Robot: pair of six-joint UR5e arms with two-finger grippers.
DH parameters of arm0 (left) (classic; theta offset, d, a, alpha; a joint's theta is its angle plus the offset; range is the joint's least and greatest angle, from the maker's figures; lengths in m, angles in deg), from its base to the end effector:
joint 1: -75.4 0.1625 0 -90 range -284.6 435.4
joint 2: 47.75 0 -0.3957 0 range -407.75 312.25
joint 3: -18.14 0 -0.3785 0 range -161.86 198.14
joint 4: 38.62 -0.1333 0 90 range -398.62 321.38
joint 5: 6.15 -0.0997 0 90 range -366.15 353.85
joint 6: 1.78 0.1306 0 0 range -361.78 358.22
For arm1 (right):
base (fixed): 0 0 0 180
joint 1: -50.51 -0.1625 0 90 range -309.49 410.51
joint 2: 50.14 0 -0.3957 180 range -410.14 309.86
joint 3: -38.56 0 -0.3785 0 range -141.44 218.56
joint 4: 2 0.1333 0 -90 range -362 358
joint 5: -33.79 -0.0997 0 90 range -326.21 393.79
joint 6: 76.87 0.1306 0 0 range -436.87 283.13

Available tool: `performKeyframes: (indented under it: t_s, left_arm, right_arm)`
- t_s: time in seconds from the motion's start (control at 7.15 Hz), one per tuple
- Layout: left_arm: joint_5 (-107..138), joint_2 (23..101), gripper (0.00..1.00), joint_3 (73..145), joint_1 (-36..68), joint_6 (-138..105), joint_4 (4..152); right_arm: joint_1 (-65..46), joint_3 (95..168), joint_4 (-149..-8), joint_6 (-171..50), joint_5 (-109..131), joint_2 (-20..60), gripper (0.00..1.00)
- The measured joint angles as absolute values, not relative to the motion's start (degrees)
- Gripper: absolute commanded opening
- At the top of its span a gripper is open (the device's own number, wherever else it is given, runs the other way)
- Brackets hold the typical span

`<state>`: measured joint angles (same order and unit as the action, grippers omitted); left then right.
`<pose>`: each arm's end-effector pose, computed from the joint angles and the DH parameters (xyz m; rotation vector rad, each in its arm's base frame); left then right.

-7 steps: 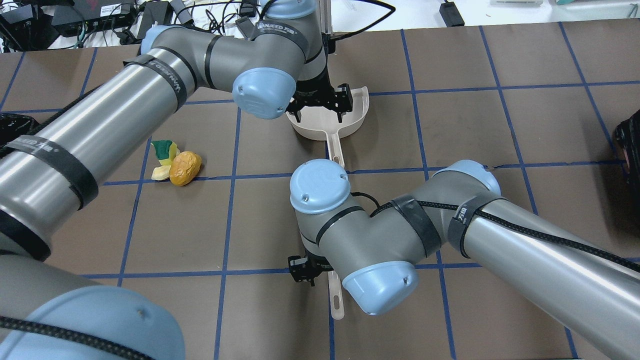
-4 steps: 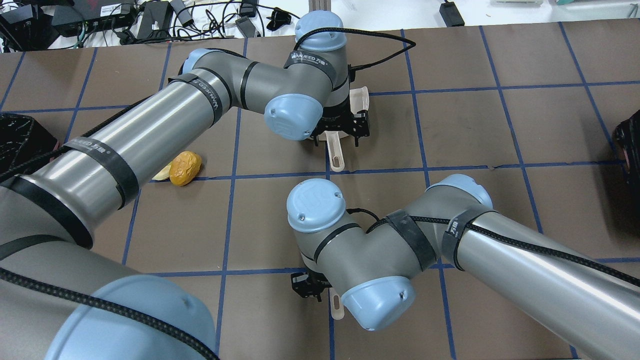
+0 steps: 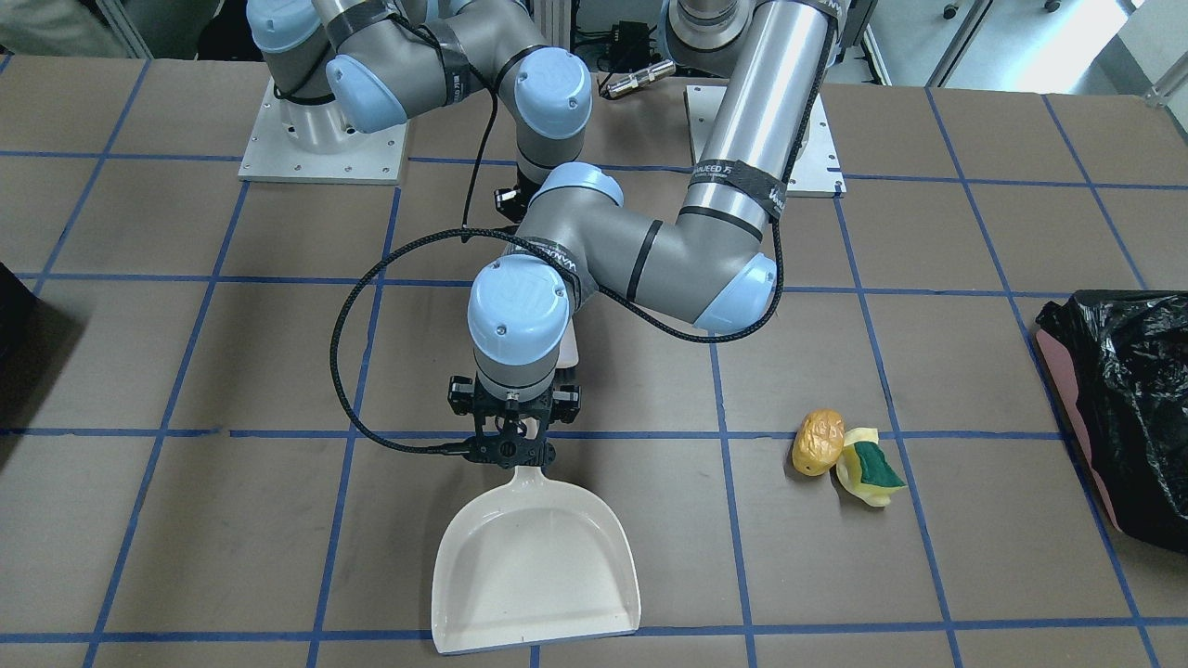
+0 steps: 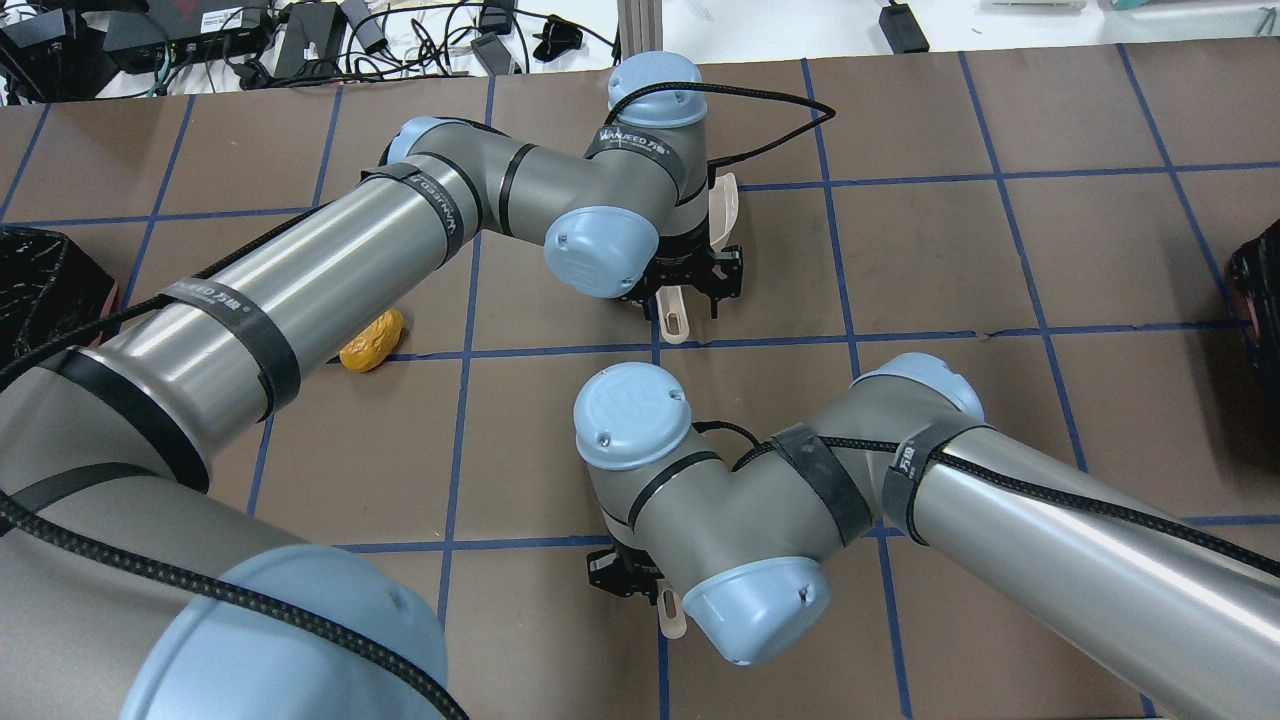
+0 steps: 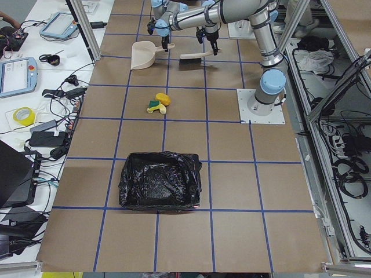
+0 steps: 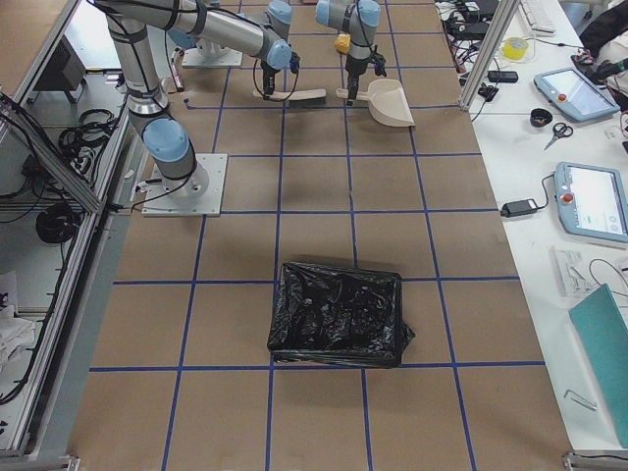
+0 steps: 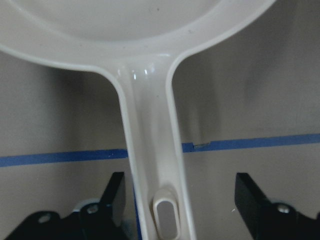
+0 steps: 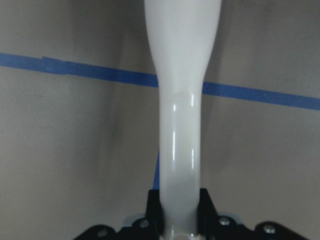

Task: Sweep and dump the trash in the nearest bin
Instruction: 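Grasp the dustpan handle with the left gripper while the right grasps the brush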

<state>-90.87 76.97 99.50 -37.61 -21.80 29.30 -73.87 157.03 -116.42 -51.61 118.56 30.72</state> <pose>-0.3901 -0.5467 0.1847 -0.0753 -3.0768 -0.1520 0.3627 -0.2730 0.1728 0.2289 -3.0744 -0.3792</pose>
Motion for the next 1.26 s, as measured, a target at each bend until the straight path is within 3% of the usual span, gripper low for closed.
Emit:
performKeyframes:
  t_s: [0.14,0.28,0.98,1.26]
  left_arm:
    - [-90.9,76.9,0.34,99.5,-37.6,-21.9,29.4]
    - [-90.8,76.7,0.0,99.5,-37.6,-21.9,29.5]
    - [-90.3,74.9,0.0,98.3,-36.6,-18.7,31.1]
    - [-91.3,72.7,0.0,95.1,-31.2,-10.1,32.3]
  right_arm:
    - [-73.9,157.0,-116.4,-51.4,118.9,30.7,0.0]
    - [-73.7,156.9,-116.4,-51.1,119.3,30.9,0.0]
    - [-73.1,155.8,-115.5,-50.4,122.6,32.6,0.0]
    - [-73.2,156.4,-115.0,-49.4,122.7,34.1,0.0]
